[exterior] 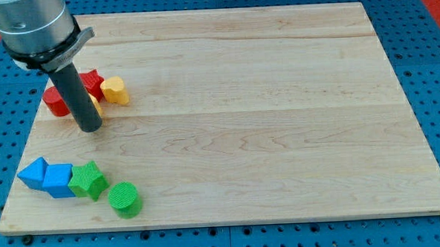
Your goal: Push the red circle into the red sar
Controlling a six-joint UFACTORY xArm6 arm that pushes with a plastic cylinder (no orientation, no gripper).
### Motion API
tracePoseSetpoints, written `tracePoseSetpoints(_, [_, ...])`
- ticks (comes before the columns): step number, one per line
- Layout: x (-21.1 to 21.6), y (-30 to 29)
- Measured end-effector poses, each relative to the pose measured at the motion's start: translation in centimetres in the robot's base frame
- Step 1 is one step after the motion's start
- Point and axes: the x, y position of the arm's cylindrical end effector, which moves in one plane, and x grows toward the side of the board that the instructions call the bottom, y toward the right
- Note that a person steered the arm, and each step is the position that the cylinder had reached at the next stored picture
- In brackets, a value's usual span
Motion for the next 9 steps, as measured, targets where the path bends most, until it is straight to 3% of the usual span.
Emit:
tracePoseSetpoints(1, [-0.8,0.0])
tracePoseSetpoints(2, [2.3,-1.2])
tracePoseSetpoints(3, [2.0,-7.2])
tracePoseSetpoints(4, [-0.3,-8.5])
tracePoseSetpoints(6, [-2.5,-8.5])
tracePoseSetpoints(9, [-2.5,-6.0])
